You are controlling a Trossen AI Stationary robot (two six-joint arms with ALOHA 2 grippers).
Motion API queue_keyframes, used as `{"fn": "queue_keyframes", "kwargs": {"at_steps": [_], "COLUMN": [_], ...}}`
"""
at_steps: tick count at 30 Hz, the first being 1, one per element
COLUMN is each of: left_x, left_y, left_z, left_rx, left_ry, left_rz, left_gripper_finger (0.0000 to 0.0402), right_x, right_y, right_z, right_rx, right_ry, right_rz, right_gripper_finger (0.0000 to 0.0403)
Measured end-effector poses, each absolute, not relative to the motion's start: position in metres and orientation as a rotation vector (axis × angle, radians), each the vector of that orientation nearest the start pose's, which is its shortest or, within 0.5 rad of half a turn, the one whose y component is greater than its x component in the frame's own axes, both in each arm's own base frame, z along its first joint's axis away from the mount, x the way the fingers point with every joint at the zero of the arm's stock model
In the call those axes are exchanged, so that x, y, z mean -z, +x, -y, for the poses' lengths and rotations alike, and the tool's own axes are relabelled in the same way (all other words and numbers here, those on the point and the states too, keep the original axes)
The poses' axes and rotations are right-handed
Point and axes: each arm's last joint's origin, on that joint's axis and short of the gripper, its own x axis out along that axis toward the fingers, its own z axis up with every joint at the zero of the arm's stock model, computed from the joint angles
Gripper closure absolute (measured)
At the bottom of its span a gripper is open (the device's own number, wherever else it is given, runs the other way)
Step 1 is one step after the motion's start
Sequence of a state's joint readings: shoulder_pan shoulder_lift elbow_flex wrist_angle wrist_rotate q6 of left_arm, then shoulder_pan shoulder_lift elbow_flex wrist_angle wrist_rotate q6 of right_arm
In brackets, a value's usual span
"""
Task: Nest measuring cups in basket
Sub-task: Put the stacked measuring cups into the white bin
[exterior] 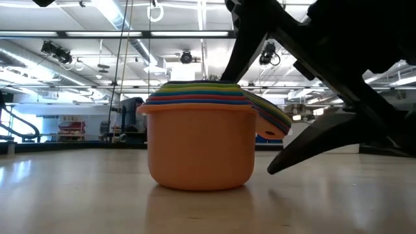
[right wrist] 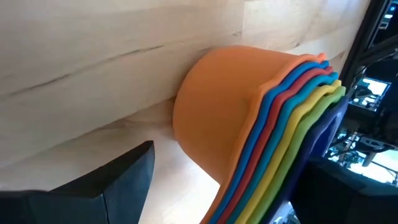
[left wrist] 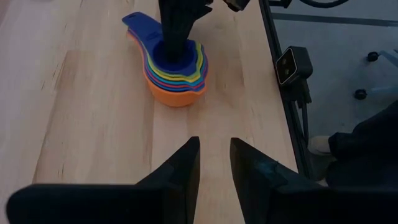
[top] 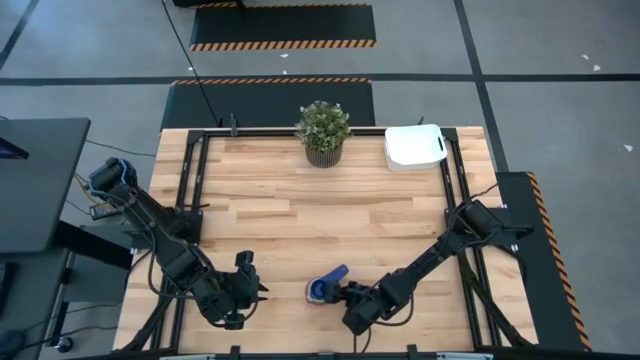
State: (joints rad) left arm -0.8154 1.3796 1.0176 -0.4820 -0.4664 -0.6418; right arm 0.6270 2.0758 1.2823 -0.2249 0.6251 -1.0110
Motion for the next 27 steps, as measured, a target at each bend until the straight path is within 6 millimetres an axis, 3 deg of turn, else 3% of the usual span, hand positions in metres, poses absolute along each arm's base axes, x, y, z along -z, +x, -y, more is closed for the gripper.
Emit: {"fn": "queue_keyframes", "kwargs": {"at_steps": [18, 27], "left_x": [-0.2621, -0.2621], "left_y": [0.2031, 0.2031], "left_z": [0.1967, 0.1967], "left_rx": [0.096, 0.096], "left_ry": [-0.105, -0.105], "left_rz": [-0.740, -0.740], "left_gripper_finger": [0.0306, 0.0306], "right_x": [-0.1249, -0.1262], "right_y": [0.3477, 0.3489], "right_z": [-0.2208, -0.2228], "right_rx": [-0.483, -0.462], "right_ry": [-1.600, -1.588], "right_rz": [-0.779, -0.757], "right_gripper_finger": [0.0100, 0.0155]}}
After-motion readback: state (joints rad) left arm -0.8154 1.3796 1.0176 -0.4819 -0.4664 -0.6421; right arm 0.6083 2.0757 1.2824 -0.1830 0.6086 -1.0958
